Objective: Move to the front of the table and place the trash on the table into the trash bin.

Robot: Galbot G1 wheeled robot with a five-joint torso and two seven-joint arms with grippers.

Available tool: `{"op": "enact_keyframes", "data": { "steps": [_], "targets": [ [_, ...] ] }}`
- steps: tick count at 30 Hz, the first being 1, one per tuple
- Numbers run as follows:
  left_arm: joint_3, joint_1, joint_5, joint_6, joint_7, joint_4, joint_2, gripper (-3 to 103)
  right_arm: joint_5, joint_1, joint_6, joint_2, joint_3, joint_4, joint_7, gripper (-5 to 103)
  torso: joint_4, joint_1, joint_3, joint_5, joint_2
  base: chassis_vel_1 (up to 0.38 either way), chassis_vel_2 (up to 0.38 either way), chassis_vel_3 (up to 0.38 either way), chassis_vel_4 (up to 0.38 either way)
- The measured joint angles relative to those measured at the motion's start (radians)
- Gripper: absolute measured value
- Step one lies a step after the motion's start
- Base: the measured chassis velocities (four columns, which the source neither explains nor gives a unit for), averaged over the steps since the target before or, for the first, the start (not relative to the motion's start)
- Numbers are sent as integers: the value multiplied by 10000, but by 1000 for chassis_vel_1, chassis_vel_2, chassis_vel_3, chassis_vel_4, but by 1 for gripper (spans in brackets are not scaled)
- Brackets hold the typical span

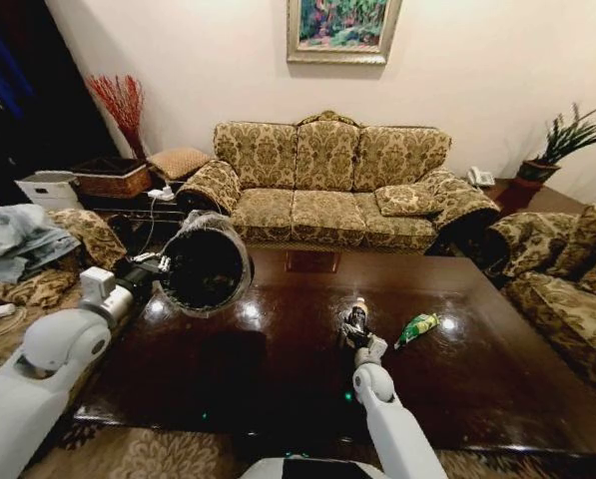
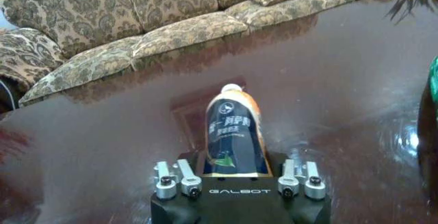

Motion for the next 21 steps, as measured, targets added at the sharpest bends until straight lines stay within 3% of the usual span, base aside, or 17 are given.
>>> {"op": "enact_keyframes", "data": {
  "steps": [2,8,10,12,15,17,19,21],
  "targets": [
    [0,-4,-5,0,-2,0,7,2,54,-9,-21,-8,-4,18,5,66,0,0,0,0,0,0,0,0,0],
    [35,-44,-17,-9,-27,48,55,2,400,-83,-91,-26,64,213,79,43,0,0,-1,1,0,0,0,0,0],
    [36,-45,-17,-10,-30,48,56,2,463,-88,-114,-12,95,251,129,43,0,0,-1,1,0,0,0,0,0],
    [35,-33,-22,-15,-37,42,66,2,844,-110,-226,3,264,461,279,33,2,0,0,4,-1,0,0,0,0],
    [31,-16,-23,-23,-37,42,78,2,1005,-157,-228,-44,358,721,288,30,2,1,1,8,-2,0,0,0,0],
    [31,-5,-23,-25,-37,43,99,2,1353,-201,-22,-123,422,1285,108,27,0,1,1,3,-2,0,0,0,0],
    [44,4,-18,-25,-36,43,160,2,1667,-244,390,-238,453,2171,-849,27,-1,1,1,4,-2,0,0,0,0],
    [58,4,-14,-21,-31,43,186,2,1725,-244,571,-299,446,2437,-1223,27,0,1,0,3,-1,0,0,0,0]
  ]
}}
